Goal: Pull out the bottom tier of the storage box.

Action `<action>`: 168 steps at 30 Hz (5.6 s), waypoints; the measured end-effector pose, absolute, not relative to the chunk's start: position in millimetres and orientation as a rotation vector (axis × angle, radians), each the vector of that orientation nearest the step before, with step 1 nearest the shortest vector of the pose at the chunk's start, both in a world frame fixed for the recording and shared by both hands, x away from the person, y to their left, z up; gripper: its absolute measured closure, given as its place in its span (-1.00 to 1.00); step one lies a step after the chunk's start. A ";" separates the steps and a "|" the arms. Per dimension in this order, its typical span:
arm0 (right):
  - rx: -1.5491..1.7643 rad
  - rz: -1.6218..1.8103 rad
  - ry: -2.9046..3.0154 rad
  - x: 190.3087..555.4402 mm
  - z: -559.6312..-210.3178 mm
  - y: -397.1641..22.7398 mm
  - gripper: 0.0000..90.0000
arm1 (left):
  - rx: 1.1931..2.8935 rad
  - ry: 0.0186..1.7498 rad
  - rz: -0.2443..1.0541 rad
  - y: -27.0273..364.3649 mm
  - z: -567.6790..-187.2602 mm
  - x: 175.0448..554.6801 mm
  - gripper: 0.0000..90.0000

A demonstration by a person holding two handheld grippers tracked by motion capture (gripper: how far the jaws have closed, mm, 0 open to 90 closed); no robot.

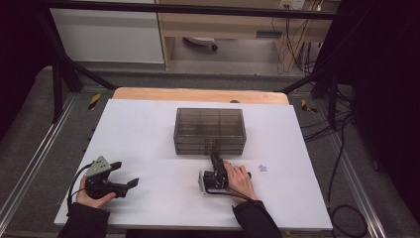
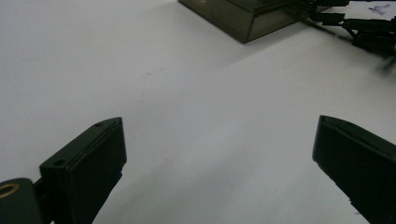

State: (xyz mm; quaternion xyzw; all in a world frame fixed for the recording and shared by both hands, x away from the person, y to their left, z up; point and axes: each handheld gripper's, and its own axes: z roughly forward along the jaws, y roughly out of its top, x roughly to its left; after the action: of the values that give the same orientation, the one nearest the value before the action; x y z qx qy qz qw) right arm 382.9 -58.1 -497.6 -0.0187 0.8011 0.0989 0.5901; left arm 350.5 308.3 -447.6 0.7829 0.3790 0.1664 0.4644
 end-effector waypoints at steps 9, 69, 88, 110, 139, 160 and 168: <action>-0.048 0.261 1.844 384.4 -494.9 -59.4 0.48 | 1.924 0.931 0.409 308.3 -447.7 350.6 -0.95; -0.121 0.217 1.861 358.5 -492.5 -60.3 0.52 | 1.923 0.932 0.410 308.7 -447.3 350.3 -0.95; -0.131 0.229 1.863 350.6 -491.6 -59.6 0.52 | 1.922 0.930 0.412 308.9 -446.9 350.1 -0.95; -0.156 0.226 1.865 337.2 -491.4 -62.1 0.53 | 1.923 0.929 0.413 308.7 -446.8 349.9 -0.95; -0.172 0.231 1.867 325.7 -491.8 -64.2 0.53 | 1.920 0.929 0.414 308.7 -446.3 349.5 -0.95; -0.131 0.285 1.927 327.3 -484.1 -65.5 0.42 | 1.923 0.928 0.413 308.6 -446.6 349.8 -0.95; -0.059 0.374 1.991 327.2 -472.9 -68.3 0.21 | 1.921 0.929 0.413 308.5 -446.5 349.7 -0.95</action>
State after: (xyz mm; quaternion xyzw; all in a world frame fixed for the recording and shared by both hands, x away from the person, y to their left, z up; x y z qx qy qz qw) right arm 327.2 -68.3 -472.9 -0.0248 0.8336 0.1568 0.5291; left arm 349.7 308.5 -446.5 0.7825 0.3782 0.1681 0.4653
